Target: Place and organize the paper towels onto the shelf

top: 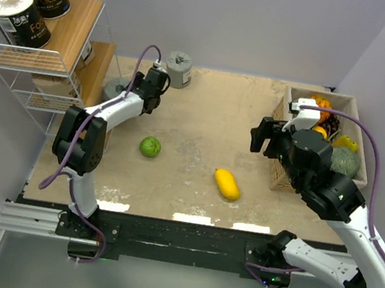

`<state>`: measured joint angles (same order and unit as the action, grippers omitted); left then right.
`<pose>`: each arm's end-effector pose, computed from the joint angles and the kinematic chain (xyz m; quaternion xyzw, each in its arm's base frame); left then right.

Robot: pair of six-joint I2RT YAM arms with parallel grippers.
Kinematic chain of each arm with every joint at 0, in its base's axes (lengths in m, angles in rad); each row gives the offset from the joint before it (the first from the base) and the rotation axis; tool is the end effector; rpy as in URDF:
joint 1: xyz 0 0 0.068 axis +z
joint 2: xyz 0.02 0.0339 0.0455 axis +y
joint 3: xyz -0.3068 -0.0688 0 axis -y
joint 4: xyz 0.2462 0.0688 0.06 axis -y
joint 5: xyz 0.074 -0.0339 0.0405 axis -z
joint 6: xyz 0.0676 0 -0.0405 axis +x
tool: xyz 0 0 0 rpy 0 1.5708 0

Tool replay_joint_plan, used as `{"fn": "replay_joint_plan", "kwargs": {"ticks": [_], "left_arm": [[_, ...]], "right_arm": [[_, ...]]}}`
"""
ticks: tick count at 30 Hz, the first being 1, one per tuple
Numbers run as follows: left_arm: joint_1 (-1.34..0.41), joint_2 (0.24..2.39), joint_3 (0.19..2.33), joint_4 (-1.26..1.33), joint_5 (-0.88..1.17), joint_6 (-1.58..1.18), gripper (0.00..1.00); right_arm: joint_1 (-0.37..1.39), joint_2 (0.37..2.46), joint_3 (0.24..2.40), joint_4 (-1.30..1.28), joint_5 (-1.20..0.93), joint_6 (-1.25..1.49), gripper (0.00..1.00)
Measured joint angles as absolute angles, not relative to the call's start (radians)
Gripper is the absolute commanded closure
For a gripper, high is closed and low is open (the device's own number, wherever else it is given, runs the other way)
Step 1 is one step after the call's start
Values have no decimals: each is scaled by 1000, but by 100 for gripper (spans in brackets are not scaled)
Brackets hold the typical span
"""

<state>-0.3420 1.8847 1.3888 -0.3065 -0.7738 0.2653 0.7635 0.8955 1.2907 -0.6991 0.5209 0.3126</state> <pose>0.4349 -0.1047 0.2530 0.1218 0.8616 0.3362 0.3603 0.1380 0.0856 0.4634 -0.0255 0.7932 0.1149 0.5975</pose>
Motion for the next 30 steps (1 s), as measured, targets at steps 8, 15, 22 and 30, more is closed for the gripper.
{"fn": "replay_joint_plan", "kwargs": {"ticks": [8,15,22,30], "left_arm": [[-329,1885,1359,-271,-820,317,51],[-306,1889,1359,-236,-838,342,45],[-286,1931,1362,-198,-853,363,37],[-299,1929,1374,-217,-847,362,29]], "right_arm": [[764,887,1296,-708,521,313,22],[764,857,1296,-730,522,313,22],[764,834,1296,-748,525,313,22],[764,822,1296,-749,531,309,21]]}}
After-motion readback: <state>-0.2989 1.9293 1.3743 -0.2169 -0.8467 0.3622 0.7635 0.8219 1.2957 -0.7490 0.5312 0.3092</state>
